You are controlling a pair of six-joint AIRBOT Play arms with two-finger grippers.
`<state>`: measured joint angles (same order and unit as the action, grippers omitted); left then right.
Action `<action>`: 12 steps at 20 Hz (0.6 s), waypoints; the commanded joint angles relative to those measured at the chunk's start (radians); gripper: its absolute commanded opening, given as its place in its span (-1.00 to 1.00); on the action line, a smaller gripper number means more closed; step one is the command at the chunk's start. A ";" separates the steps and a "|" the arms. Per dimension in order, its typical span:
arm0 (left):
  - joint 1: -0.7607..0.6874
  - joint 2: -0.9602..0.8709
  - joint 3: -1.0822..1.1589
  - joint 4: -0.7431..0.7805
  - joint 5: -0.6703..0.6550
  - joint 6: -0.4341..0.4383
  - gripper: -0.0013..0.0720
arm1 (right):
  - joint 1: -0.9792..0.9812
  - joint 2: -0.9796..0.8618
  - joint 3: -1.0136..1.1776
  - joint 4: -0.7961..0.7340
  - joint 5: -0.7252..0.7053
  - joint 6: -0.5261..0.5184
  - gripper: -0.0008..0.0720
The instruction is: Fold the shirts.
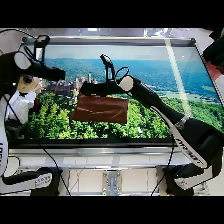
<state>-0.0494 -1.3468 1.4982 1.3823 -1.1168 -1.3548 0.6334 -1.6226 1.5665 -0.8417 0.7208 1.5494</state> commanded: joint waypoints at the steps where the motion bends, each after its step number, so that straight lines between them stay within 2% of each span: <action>1: 0.045 0.031 0.001 0.016 -0.014 -0.006 -0.92 | -0.085 0.031 0.032 -0.271 0.188 0.060 0.92; 3: 0.038 0.030 0.001 0.016 -0.014 -0.006 -0.92 | -0.221 0.066 0.030 -0.532 0.457 0.112 0.92; 4: 0.036 0.029 0.000 0.016 -0.014 -0.006 -0.92 | -0.291 0.065 0.026 -0.620 0.563 0.111 0.92; 5: 0.037 0.029 0.000 0.016 -0.013 -0.006 -0.92 | -0.357 0.065 0.000 -0.626 0.586 0.111 0.92; 6: 0.037 0.029 0.000 0.016 -0.013 -0.006 -0.92 | -0.426 0.065 -0.048 -0.565 0.554 0.111 0.92; 8: 0.037 0.028 0.000 0.009 -0.013 -0.006 -0.92 | -0.529 0.061 -0.193 -0.345 0.412 0.108 0.92; 9: 0.037 0.027 0.000 -0.004 -0.013 -0.006 -0.92 | -0.571 0.052 -0.268 -0.216 0.361 0.074 0.92; 12: 0.034 0.025 0.000 -0.006 -0.013 -0.006 -0.92 | -0.647 -0.023 -0.412 0.139 0.373 -0.170 0.92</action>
<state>-0.0147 -1.3209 1.4982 1.3857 -1.1301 -1.3613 0.0772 -1.6005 1.2835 -1.0134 1.1019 1.5509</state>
